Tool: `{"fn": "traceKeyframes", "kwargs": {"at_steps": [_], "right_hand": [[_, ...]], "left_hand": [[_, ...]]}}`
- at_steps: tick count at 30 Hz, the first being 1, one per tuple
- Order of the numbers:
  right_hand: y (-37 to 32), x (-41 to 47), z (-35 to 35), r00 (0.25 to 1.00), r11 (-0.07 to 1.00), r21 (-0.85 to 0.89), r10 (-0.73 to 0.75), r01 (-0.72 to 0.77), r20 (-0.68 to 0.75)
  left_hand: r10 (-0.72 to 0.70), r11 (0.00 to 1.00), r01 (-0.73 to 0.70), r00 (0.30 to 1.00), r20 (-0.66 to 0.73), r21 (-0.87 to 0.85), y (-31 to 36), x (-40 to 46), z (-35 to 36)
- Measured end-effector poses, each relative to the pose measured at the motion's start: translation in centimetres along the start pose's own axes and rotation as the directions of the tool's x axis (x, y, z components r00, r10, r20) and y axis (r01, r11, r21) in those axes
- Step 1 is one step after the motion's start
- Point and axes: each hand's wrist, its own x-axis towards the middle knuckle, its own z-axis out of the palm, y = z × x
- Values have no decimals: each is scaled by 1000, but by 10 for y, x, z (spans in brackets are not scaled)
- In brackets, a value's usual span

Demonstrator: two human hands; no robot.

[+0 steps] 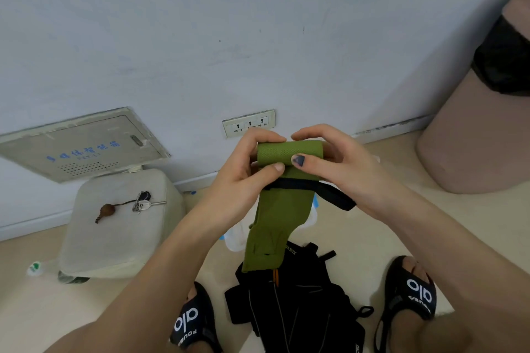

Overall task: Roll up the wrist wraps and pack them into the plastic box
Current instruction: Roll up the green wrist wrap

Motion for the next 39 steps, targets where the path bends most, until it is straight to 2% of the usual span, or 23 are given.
{"fn": "traceKeyframes", "kwargs": {"at_steps": [3,9,13,16,22,25,29,33,39], "right_hand": [[0,0,3,999,999,-41,-30,29,-13],[5,0,3,995,995,31,-99,99,-4],[5,-1,2,994,992,61,-111,111,6],[5,-1,1,994,993,45,-113,112,5],[7,-2,2,993,993,-11,-116,116,-1],[4,-3,3,998,998,-26,-60,59,-29],[-1,-6,-4,989,990,-73,117,-123,-85],[-4,-12,-13,963,964,-194,134,-181,-234],[-6,-20,3,947,999,34,15,-5,-321]], "left_hand": [[-14,999,13,1000,-19,-30,-1,0,-1],[-88,996,88,996,3,33,-2,2,0],[-162,987,162,987,5,-20,-2,3,2],[-156,987,154,987,-45,-39,0,2,6],[-148,989,147,988,-39,-33,2,1,5],[-148,989,147,988,-41,-31,3,1,5],[-136,990,137,988,-67,12,2,2,2],[-111,990,121,984,-136,68,1,3,-1],[-99,989,119,973,-208,89,3,3,5]]}}
